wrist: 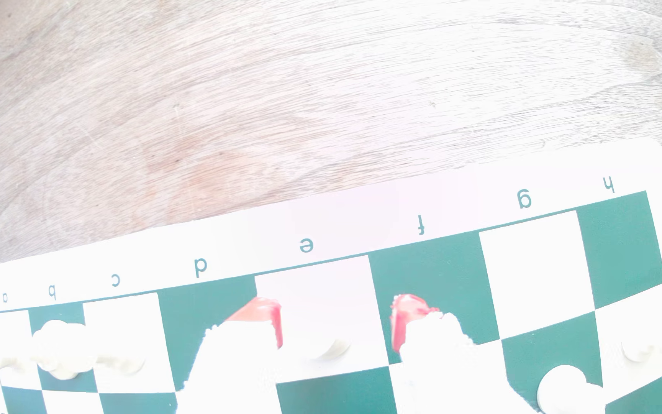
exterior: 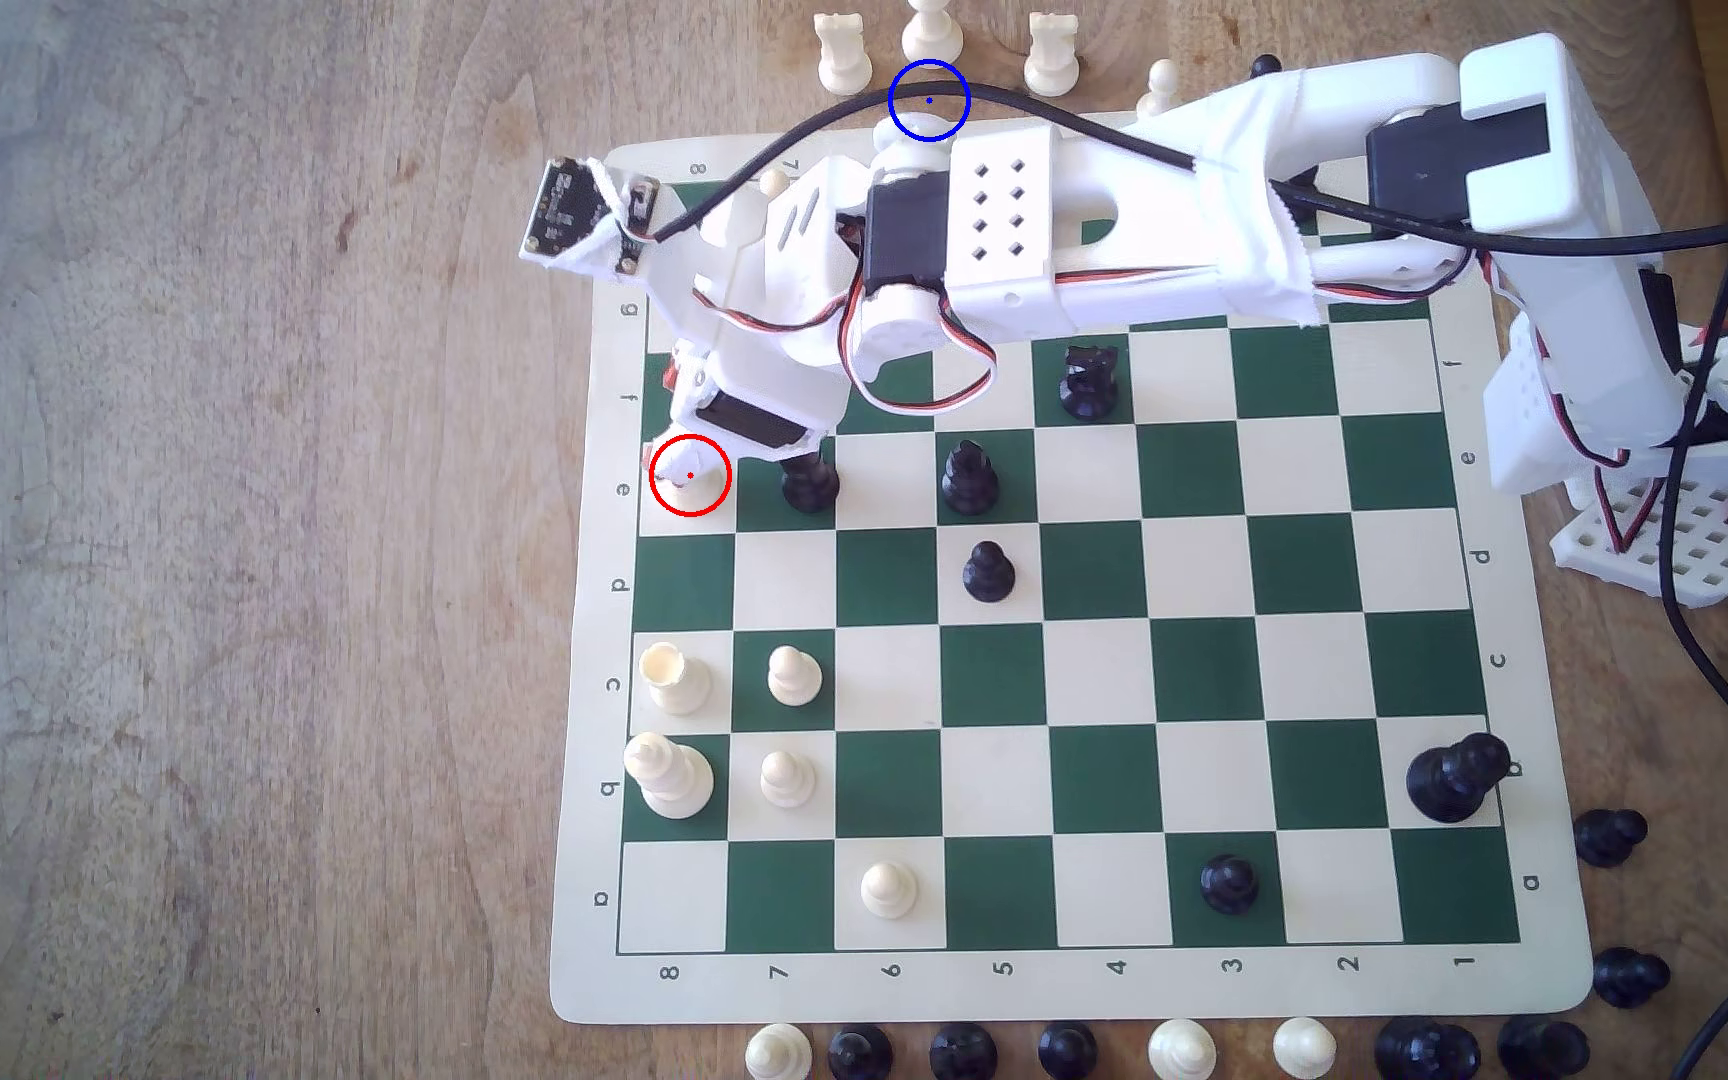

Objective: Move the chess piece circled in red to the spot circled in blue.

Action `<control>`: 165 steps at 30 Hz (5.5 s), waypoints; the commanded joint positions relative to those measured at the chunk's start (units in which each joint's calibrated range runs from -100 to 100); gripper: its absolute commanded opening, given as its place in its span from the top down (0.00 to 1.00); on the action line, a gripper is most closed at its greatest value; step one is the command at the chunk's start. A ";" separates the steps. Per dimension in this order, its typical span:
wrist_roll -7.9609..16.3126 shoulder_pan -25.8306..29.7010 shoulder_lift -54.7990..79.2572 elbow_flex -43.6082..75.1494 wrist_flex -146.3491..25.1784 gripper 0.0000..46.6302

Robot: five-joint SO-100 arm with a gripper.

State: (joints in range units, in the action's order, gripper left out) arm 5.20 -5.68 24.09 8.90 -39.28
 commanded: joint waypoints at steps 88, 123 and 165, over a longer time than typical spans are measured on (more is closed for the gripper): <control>2.88 -8.36 -26.81 -3.73 -9.94 0.99; -0.34 -26.90 -33.43 -40.09 13.57 0.99; -1.17 -26.35 -21.88 -38.10 20.12 0.99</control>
State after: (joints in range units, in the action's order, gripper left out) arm 4.32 -31.49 2.81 -32.04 -20.64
